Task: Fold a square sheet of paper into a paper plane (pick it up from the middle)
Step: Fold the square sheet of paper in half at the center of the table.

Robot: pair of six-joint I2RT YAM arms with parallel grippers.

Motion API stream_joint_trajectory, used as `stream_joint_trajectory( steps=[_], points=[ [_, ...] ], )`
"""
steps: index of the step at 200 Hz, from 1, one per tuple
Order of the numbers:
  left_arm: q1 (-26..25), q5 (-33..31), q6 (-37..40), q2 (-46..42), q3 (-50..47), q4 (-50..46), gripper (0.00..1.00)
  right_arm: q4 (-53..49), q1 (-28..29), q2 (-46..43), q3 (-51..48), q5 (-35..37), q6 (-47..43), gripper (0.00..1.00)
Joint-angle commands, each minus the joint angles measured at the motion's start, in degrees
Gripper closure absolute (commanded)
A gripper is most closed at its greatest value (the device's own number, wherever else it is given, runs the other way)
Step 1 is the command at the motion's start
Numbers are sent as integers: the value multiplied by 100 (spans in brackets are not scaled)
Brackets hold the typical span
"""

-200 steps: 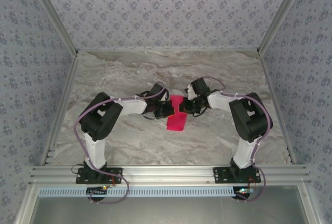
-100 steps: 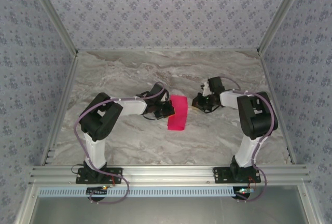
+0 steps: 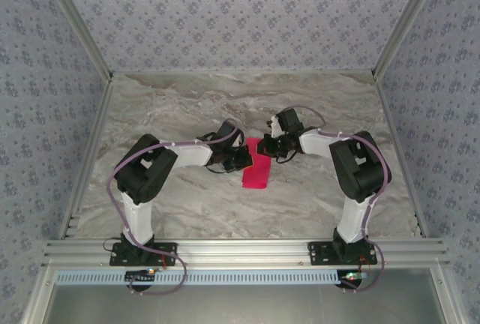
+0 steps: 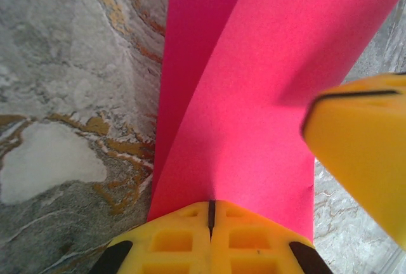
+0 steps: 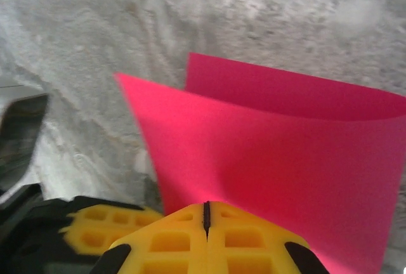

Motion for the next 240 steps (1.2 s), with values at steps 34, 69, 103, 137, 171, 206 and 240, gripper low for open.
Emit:
stream_joint_trajectory(
  steps=[34,69,103,137,171,206,240],
  points=[
    [-86,-649,4,613,-500,-1544,100,-169,-664,456,179,204,-135,100],
    [-78,-651,19,581,-500,-1567,100,-354,-1207,551,482,488,-316,100],
    [-80,-667,39,573,-448,-1622,100,-356,-1169,72,454,430,-335,100],
    [-85,-695,39,579,-411,-1634,100,-213,-607,-118,151,17,-277,100],
    [-79,-702,39,581,-421,-1645,100,185,-281,181,63,-244,76,100],
    [-82,-711,48,571,-454,-1639,100,247,-352,516,156,-173,154,100],
    [-83,-725,48,557,-508,-1620,100,299,-882,665,196,186,187,100]
  ],
)
